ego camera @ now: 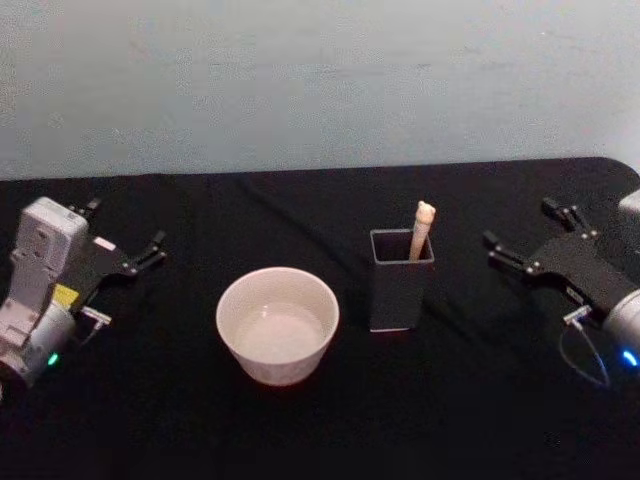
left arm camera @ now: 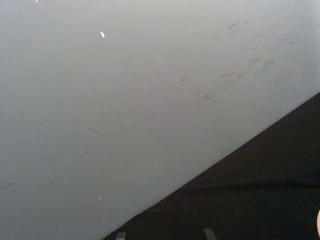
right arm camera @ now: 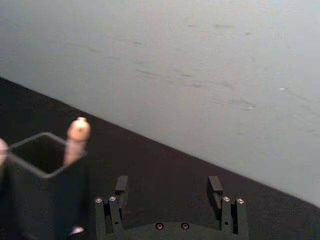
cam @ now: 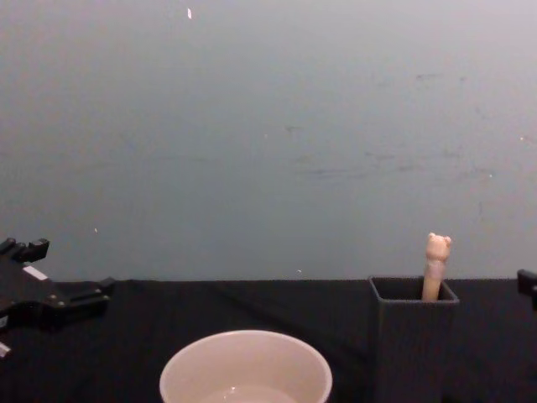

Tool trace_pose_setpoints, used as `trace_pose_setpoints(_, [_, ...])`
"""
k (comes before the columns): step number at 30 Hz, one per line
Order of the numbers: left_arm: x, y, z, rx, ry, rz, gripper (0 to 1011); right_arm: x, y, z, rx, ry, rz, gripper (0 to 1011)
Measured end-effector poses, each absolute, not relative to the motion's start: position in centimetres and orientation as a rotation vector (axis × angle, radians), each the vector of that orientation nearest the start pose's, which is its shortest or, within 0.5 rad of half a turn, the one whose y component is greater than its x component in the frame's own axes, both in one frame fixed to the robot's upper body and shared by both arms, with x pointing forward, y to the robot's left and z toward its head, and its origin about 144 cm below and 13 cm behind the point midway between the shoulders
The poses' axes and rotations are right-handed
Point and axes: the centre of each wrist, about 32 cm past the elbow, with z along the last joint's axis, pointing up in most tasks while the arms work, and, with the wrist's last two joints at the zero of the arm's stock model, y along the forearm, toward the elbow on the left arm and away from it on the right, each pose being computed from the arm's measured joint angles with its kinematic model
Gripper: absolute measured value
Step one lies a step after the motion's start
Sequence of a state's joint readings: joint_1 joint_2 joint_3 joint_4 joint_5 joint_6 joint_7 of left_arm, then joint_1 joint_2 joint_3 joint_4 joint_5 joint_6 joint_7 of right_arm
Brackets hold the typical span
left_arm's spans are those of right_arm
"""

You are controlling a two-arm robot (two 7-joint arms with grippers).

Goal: Pick up the stirring spoon with one hand, stir inside the cup, then place it back in its original position.

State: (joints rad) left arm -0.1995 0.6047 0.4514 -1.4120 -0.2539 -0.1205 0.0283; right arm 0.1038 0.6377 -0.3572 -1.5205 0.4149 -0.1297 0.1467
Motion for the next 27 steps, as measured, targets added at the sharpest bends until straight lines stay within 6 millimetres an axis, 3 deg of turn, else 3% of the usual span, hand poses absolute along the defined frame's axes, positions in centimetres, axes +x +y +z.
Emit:
trace_pose_setpoints(11, [48.9, 31.0, 114.0, 0.304, -0.285, 1.248, 1001, 45.9, -31.4, 115.5, -0.109, -0.079, -0.969, 1002])
trace_pose_setpoints(27, [48.9, 31.0, 114.0, 0.304, -0.285, 1.248, 1001, 49.1, -28.8, 115.1, -0.040, -0.032, -0.937, 1002])
